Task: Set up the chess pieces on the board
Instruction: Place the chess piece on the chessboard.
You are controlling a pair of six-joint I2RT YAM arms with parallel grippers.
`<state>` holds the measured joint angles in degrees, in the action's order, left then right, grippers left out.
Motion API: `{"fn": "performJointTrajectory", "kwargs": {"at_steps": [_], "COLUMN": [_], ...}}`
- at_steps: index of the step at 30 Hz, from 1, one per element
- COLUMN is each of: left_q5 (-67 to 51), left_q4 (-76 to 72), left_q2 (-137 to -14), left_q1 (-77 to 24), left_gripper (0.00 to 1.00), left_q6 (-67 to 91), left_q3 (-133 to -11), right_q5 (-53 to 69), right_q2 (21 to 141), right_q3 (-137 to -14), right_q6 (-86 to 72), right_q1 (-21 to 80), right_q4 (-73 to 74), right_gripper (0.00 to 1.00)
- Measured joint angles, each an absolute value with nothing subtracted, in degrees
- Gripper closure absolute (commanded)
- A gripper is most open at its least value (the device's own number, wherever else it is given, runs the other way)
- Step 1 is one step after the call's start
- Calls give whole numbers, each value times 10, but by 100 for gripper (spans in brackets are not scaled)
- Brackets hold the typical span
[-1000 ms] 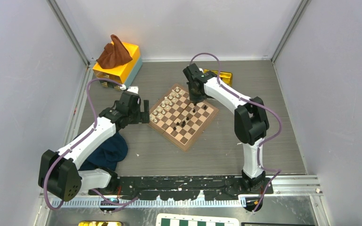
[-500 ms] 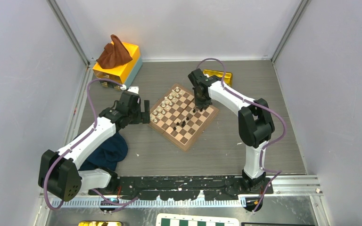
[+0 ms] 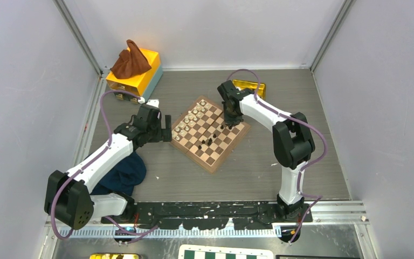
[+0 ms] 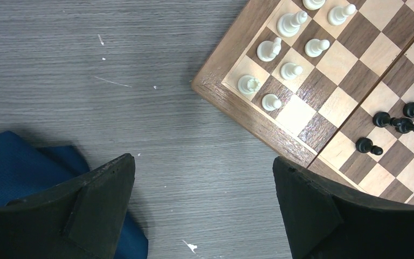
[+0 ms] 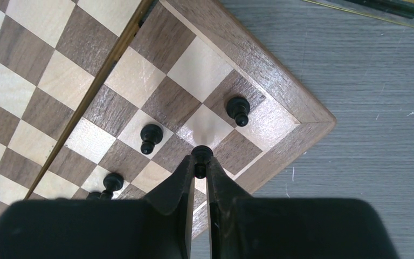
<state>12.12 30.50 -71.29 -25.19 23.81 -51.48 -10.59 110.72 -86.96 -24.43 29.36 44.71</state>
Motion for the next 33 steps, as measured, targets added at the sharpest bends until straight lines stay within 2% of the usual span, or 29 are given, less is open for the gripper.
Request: {"fn": "performJointTrajectory", "kwargs": {"at_steps": [33], "left_q5": [119], "left_q4": [304], "left_q2": [-718], "left_q1": [-252], "left_gripper": [0], "left_q6": [238], "left_q3": [-511], "right_q5": [-89], "right_q2": [1117], "right_q3": [-865], "right_q6": [-244], "right_q1": [280], "right_q4": [420], "right_gripper": [98]}}
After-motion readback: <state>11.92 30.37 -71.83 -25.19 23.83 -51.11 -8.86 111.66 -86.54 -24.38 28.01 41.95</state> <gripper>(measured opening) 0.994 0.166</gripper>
